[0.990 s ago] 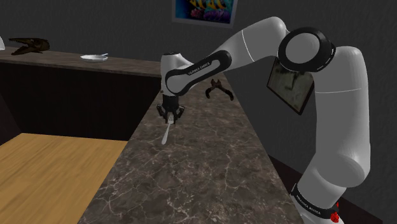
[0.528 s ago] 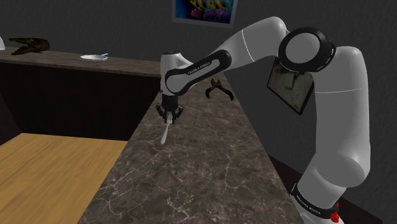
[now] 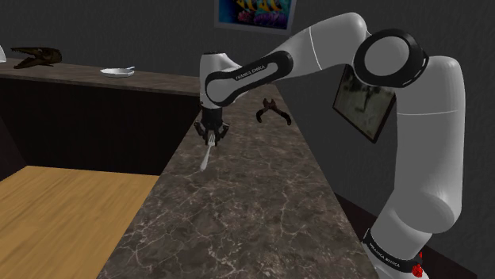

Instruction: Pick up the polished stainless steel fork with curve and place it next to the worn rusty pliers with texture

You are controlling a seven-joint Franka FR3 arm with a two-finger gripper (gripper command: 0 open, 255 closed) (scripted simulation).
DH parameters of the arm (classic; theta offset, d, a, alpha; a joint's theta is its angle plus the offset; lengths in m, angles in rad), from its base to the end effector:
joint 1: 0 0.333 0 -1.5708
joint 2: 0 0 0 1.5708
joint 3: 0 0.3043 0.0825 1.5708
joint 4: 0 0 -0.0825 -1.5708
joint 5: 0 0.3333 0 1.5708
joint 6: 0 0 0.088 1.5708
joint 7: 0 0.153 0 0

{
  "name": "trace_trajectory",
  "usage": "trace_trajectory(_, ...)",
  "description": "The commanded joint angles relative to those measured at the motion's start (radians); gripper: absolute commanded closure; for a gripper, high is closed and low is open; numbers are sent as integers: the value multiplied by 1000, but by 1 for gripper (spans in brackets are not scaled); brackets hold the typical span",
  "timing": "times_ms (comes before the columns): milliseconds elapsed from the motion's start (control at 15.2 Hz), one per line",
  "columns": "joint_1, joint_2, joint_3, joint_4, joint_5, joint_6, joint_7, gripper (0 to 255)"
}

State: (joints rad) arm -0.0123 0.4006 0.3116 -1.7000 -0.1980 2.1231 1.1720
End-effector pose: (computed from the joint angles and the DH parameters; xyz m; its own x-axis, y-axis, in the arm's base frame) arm 0.5976 0.1507 0.3429 0.6961 -0.7149 0.0656 -0.7155 -0.6984 -0.0191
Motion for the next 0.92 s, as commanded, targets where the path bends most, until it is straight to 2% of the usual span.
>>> trace_trajectory(0,0,-8,2,17,5,-25,-4,255)
trace_trajectory(528,-2,-41,9,79,21,-118,-18,255)
trace_trajectory(858,-77,-42,-20,80,38,-111,-127,255)
